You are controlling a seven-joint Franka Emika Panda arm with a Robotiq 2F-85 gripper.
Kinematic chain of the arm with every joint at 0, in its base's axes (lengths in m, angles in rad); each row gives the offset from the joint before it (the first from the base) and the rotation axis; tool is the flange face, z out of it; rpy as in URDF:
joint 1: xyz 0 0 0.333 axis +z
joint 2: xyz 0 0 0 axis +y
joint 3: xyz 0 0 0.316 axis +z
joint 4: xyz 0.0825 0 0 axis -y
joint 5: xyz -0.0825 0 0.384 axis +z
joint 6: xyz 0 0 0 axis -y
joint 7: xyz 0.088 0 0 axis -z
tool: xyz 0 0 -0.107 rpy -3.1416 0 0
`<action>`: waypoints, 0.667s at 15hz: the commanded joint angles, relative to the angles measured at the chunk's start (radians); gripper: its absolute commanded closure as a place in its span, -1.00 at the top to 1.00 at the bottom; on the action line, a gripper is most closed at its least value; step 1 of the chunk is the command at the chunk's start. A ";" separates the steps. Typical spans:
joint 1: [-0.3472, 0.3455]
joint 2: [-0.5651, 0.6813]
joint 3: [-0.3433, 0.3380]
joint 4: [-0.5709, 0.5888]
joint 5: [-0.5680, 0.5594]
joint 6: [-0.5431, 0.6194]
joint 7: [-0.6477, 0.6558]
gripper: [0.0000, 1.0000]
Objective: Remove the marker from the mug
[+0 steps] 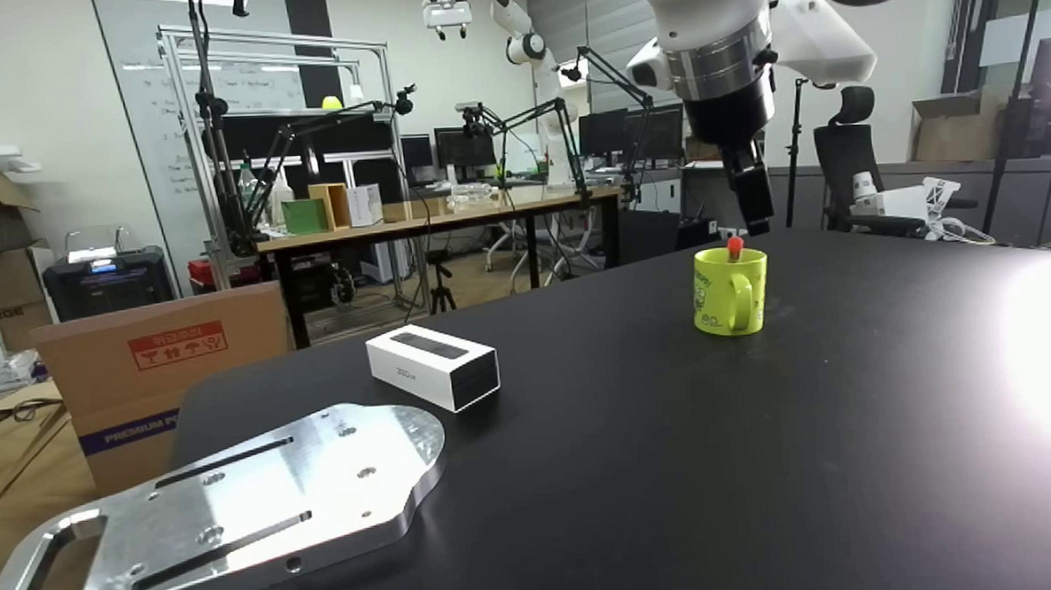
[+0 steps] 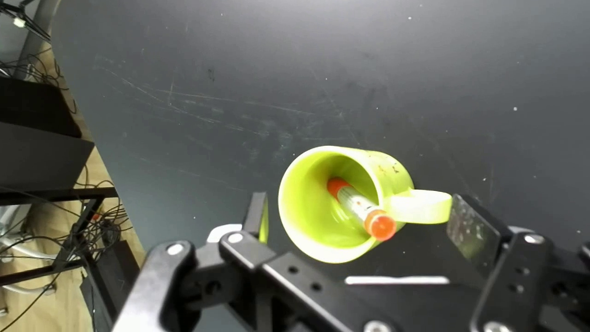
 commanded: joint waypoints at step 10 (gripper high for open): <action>0.013 0.155 -0.039 0.145 0.028 0.038 0.021 -0.11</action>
